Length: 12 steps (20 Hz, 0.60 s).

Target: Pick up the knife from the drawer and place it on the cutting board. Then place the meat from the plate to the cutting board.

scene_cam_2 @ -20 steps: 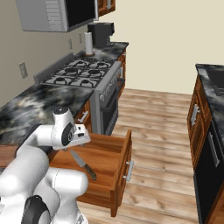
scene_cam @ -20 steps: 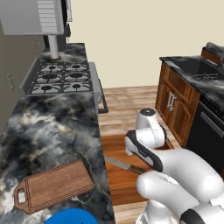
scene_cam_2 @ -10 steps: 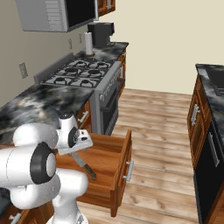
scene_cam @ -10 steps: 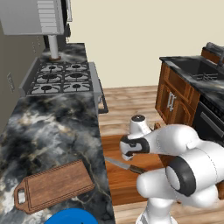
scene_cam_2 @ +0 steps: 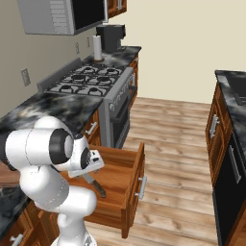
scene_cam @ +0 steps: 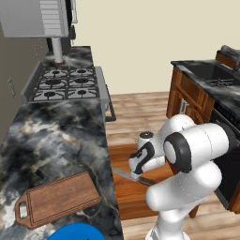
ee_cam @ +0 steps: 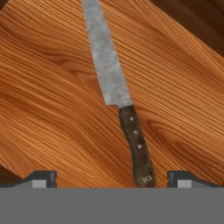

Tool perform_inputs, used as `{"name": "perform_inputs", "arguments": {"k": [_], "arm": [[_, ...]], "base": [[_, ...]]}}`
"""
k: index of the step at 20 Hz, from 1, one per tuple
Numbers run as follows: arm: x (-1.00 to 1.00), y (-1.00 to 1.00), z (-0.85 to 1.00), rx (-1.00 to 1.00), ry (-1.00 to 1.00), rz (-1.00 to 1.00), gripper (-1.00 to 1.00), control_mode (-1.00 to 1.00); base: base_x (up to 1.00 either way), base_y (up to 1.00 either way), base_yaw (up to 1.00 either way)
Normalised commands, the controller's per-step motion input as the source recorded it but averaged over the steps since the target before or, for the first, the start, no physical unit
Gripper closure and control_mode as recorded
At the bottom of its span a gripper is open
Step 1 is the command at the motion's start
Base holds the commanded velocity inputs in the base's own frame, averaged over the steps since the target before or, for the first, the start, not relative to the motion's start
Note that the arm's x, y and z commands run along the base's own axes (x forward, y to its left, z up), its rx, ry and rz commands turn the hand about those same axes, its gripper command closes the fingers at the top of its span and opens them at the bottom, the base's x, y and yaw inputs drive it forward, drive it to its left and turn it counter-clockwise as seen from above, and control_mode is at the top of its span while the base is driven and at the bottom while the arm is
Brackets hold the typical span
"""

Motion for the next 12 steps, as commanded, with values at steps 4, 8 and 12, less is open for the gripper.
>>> {"name": "perform_inputs", "arguments": {"k": [4,8,12], "arm": [[0.00,-0.20,-0.16,0.01,0.03,0.00,-1.00,-1.00],[0.00,-0.18,-0.05,0.00,0.00,0.00,-1.00,-1.00],[0.00,-0.16,-0.35,0.00,0.02,0.00,-1.00,-1.00]], "base": [[0.00,0.00,0.00],[0.00,0.00,0.00],[0.00,0.00,0.00]]}}
